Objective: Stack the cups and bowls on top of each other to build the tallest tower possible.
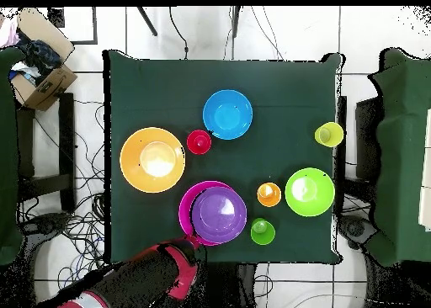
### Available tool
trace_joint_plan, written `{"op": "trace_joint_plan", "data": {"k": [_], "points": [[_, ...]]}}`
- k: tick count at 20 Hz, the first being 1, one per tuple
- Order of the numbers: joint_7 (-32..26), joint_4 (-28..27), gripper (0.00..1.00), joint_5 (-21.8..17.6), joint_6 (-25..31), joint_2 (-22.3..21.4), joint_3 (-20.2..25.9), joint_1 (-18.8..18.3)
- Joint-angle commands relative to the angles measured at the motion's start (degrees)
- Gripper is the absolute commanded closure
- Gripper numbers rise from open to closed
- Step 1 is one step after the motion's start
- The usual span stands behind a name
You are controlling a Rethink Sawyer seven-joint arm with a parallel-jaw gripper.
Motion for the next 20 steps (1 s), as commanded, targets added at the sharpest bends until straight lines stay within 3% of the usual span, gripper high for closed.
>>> {"op": "trace_joint_plan", "data": {"k": [1, 6, 7, 10, 20], "points": [[2.79, -7.39, 0.0, 3.64, -3.98, 4.15, 6.11, -0.03], [2.32, -7.49, 0.0, 2.96, -4.13, 4.25, 6.08, 0.06], [2.98, -7.26, 1.0, 1.71, -3.0, 3.45, 7.39, -1.19], [1.56, -7.27, 1.0, 3.81, -8.03, 4.83, 5.02, 0.39], [2.51, -7.46, 1.0, 3.1, -4.55, 4.33, 5.25, 0.9]]}}
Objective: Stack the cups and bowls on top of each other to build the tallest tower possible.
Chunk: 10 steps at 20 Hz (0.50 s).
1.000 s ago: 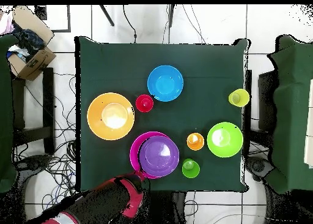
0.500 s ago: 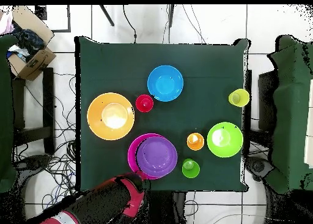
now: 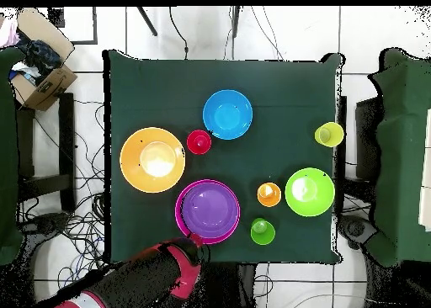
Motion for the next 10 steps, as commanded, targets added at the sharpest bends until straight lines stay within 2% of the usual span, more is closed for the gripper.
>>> {"op": "trace_joint_plan", "data": {"k": [1, 10], "points": [[2.73, -6.49, 1.0, 2.65, -2.52, 2.54, 7.76, 0.33], [3.57, -4.94, 1.0, 4.22, -2.34, 0.99, 6.27, 1.49]]}}
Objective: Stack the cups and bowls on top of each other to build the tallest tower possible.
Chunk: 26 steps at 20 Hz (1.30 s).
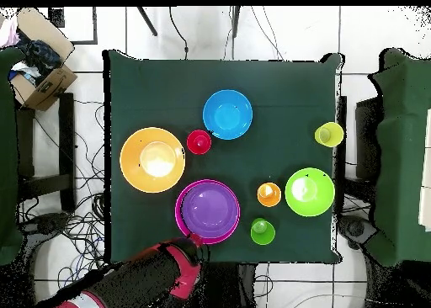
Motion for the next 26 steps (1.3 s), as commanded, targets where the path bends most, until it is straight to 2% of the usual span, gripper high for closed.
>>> {"op": "trace_joint_plan", "data": {"k": [1, 6, 11, 13, 19, 23, 26], "points": [[3.86, -3.94, 1.0, 4.35, -2.91, 0.04, 5.81, 1.52], [4.62, -1.33, 1.0, 4.32, -3.82, -4.15, 3.71, 1.41], [4.9, -0.68, 1.0, -1.96, 0.02, -12.62, 4.76, -1.55], [4.6, -1.12, 1.0, -3.64, 0.77, -14.36, 5.08, -2.62], [1.23, -3.52, 1.0, -3.04, -1.51, -12.93, 2.14, -2.99], [-2.08, -4.34, 1.0, 3.08, -6.6, -7.76, -2.17, -0.38], [-3.25, -4.72, 1.0, 5.68, -8.32, -5.25, -4.37, 1.28]]}}
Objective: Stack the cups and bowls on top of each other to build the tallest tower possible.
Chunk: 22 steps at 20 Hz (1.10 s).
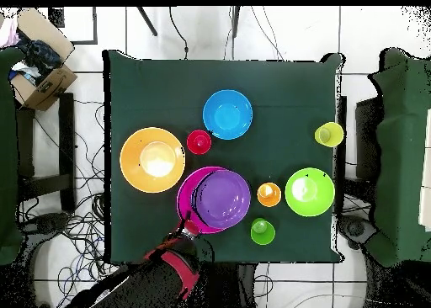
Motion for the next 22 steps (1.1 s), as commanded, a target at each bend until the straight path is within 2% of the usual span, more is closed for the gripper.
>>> {"op": "trace_joint_plan", "data": {"k": [1, 5, 8, 10, 16, 20, 22], "points": [[-3.51, -5.37, 1.0, 6.02, -5.9, 5.38, -2.02, 2.68], [-3.82, -6.5, 1.0, 4.74, -5.86, 5.35, -3.51, 2.24], [-3.52, -8.23, 1.0, 1.69, -4.49, 3.59, -4.15, 1.14], [-3.25, -9.75, 1.0, -1.84, -2.61, 1.72, -4.18, 0.52], [1.48, -13.9, 1.0, -16.21, 8.09, -5.61, -1.14, -0.34], [4.51, -16.16, 1.0, -23.46, 11.75, -7.24, 1.88, -1.38], [5.14, -17.27, 1.0, -25.74, 12.86, -7.49, 2.75, -1.68]]}}
